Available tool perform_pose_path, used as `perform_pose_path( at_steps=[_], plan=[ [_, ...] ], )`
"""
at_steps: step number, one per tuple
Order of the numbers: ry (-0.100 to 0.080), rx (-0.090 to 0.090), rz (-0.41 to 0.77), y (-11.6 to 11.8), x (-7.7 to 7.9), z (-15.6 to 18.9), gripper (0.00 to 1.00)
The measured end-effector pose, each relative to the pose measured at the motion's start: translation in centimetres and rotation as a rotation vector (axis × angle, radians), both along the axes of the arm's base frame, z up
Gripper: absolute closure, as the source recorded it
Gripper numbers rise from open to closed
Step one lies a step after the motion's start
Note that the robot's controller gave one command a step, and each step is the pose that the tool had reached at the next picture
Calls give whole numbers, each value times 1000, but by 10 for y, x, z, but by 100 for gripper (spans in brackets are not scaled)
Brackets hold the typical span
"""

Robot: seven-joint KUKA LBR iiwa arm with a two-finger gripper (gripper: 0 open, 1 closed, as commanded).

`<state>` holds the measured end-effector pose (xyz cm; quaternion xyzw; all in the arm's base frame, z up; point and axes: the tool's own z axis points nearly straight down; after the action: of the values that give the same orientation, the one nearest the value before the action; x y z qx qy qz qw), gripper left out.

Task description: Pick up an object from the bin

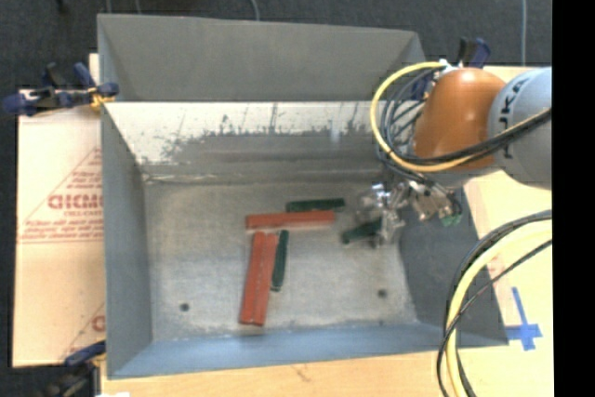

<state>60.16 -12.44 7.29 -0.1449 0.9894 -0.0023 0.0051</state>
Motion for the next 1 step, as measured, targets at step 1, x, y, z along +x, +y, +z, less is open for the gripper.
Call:
perform_pose_path(
  at_steps=[1],
  plan=[
    [0, 0, 0, 0, 0, 0, 100]
  ],
)
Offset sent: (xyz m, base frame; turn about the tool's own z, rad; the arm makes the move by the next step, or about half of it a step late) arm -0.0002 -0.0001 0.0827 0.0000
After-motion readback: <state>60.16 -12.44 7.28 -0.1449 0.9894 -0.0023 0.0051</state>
